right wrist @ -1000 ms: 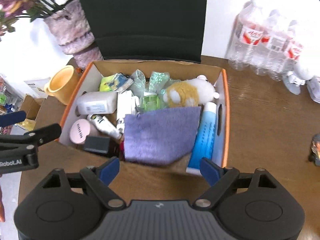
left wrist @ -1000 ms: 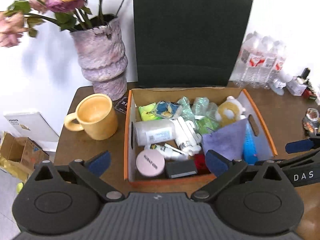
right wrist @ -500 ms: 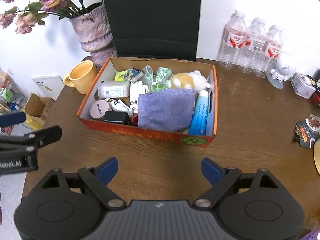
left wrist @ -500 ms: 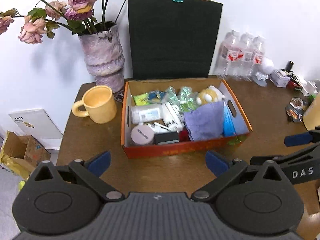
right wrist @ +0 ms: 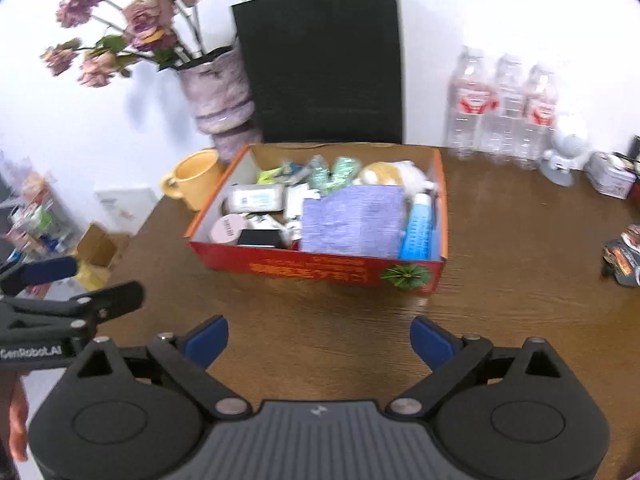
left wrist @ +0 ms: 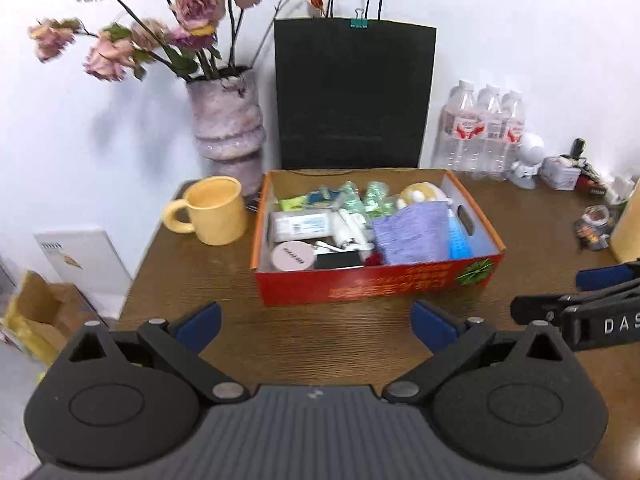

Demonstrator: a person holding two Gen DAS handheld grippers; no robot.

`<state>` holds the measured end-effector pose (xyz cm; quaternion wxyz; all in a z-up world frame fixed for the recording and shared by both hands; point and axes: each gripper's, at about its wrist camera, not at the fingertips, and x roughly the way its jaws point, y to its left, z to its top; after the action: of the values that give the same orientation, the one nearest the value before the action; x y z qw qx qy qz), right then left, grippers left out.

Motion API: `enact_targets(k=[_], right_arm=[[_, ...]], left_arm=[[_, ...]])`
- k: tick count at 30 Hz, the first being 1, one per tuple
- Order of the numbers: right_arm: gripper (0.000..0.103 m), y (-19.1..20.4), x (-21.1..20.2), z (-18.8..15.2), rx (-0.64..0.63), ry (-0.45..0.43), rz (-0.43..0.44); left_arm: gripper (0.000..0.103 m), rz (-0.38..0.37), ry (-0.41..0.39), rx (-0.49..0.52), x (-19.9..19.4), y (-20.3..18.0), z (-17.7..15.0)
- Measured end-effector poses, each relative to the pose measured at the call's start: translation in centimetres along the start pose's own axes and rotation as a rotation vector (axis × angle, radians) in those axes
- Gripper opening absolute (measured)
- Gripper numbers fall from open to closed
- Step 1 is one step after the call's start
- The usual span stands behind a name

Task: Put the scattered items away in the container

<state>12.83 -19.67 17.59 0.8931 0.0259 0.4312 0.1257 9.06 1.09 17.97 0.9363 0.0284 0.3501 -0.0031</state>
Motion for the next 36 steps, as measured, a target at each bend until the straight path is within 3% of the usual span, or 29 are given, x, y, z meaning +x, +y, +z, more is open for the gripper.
enact_targets(k=[3,7,10,17,24,36], right_arm=[[0.098,-0.5,0.5,-3.1,0.006,-0.079,-0.007],[0.098,-1.5,1.7,-8.5,0.042,-0.156,-0.037],[0.099,-2.0,2.4,-12.8,0.064,-0.202,-0.095],[0.103,-2.0,4.5,-19.7,0.144,-0.203,-0.109],[0.103,0.7,6.4,-20.7,0.004,-0.161,-0.143],[0.103,1.7,6.7,-20.8,-0.015,-0.191,-0.188]], left_arm=[[0.103,-0.025,-0.071,0.003,-0.6,-0.1,-2.7],[0.103,0.051,-0.141,0.016,-0.4,-0.4,-8.3],[0.103,0.085,-0.145,0.024,0.2,-0.7,-12.2],[0.103,-0.006,-0.107,-0.052,1.6,-0.4,-17.5],[0.103,-0.030,-0.048,-0.013,3.7,-1.7,-19.1],[0.103,-0.029,-0.015,-0.021,5.0,-1.9,-19.9]])
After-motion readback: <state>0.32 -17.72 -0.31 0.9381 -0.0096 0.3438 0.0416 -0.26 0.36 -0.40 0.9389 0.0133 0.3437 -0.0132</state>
